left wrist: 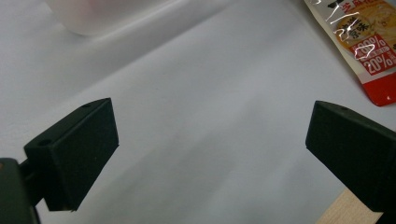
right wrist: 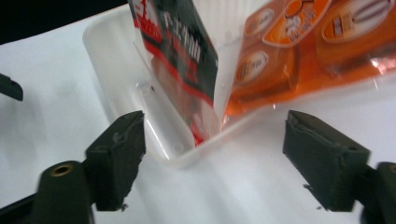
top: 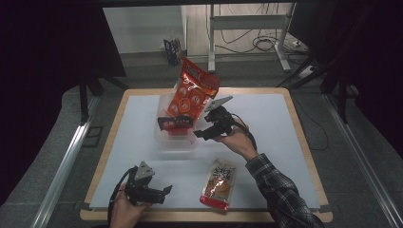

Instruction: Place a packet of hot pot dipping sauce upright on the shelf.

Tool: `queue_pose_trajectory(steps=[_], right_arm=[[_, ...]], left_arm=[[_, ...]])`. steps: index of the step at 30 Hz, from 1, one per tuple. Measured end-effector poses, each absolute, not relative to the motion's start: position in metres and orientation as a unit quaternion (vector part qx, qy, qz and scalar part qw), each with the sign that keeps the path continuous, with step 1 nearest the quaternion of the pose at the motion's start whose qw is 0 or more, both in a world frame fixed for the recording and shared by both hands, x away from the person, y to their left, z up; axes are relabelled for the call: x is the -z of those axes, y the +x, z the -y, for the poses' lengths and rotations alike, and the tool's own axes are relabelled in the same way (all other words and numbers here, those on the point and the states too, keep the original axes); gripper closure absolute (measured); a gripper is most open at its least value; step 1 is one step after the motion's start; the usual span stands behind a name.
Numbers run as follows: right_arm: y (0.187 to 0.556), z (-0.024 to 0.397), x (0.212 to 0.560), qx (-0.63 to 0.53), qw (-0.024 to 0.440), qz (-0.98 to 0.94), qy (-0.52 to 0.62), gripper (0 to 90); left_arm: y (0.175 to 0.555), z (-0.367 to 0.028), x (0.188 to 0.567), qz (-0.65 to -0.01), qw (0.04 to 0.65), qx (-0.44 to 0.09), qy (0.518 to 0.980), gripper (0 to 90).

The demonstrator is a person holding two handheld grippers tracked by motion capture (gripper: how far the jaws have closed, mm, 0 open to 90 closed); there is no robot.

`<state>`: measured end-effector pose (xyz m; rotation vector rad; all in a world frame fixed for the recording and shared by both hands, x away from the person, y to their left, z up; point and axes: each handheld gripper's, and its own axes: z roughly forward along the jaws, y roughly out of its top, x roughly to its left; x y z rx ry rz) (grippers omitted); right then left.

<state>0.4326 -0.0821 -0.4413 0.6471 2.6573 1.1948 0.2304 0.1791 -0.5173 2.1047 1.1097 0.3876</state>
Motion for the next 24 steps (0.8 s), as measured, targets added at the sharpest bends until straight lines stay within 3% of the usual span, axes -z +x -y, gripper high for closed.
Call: queue_pose_trajectory(steps=[9,24], right_arm=[[0.412,0.108,0.456,-0.402,0.079,-0.881,0.236,9.4],[0.376,0.139,0.483,-0.391,0.061,-0.884,0.249,6.4]], left_arm=[[0.230,-0.177,0.517,-0.426,0.352,-0.159,0.818,4.7],[0.230,-0.175,0.521,-0.423,0.331,-0.179,0.824,4.0]])
